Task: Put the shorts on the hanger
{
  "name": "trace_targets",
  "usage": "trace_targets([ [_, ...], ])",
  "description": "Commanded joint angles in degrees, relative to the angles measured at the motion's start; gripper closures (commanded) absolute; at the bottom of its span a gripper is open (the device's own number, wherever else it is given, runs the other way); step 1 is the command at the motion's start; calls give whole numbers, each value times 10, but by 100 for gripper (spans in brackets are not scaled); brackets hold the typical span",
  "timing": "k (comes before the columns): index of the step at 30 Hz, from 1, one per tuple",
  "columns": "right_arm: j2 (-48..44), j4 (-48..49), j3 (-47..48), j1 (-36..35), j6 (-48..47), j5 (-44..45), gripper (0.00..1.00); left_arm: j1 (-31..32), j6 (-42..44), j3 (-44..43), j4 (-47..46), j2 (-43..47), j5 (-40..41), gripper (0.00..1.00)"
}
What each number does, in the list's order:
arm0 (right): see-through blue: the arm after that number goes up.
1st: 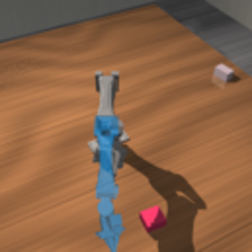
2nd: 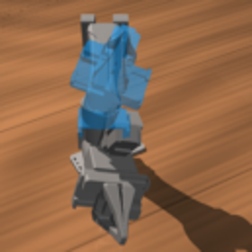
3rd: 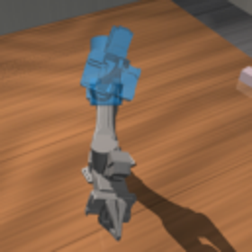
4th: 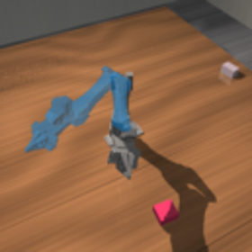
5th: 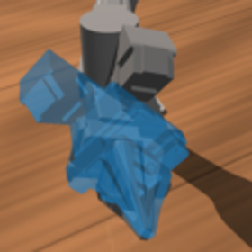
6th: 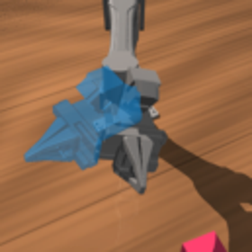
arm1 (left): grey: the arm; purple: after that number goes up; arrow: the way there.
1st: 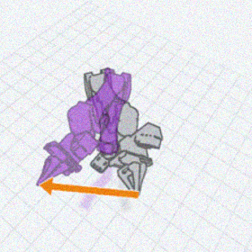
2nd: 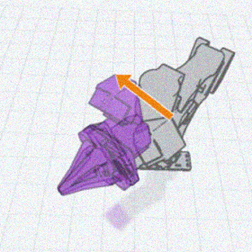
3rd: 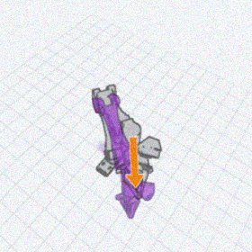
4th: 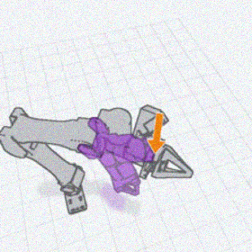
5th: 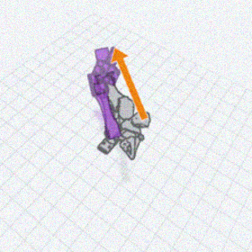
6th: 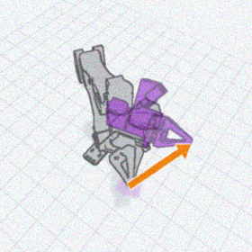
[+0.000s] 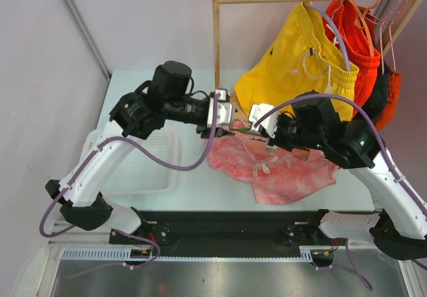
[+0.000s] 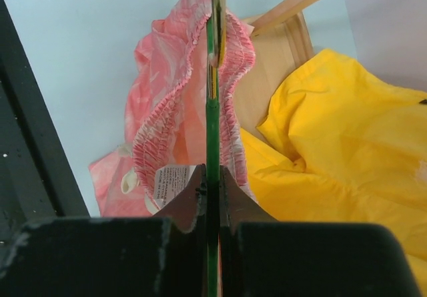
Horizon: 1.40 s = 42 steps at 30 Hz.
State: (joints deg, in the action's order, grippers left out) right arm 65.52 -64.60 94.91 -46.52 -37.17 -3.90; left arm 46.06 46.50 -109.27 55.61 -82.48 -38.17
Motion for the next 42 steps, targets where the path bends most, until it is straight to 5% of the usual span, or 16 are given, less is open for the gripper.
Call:
trace_targets([
  [1,-32,20,29,36,43,-12,100,-84,-129,6,-71,12,-49,29],
  [6,-49,18,47,127,109,-13,100,-191,-240,49,-133,22,-107,18],
  [15,79,24,256,247,275,9,100,-196,-275,92,-182,40,-117,0],
  [21,201,44,451,276,323,38,100,-197,-295,113,-206,51,-110,0],
  [31,260,150,448,380,400,9,100,-196,-289,165,-205,89,-62,0],
  [42,309,237,447,377,408,-5,100,-197,-287,182,-196,87,-40,0],
])
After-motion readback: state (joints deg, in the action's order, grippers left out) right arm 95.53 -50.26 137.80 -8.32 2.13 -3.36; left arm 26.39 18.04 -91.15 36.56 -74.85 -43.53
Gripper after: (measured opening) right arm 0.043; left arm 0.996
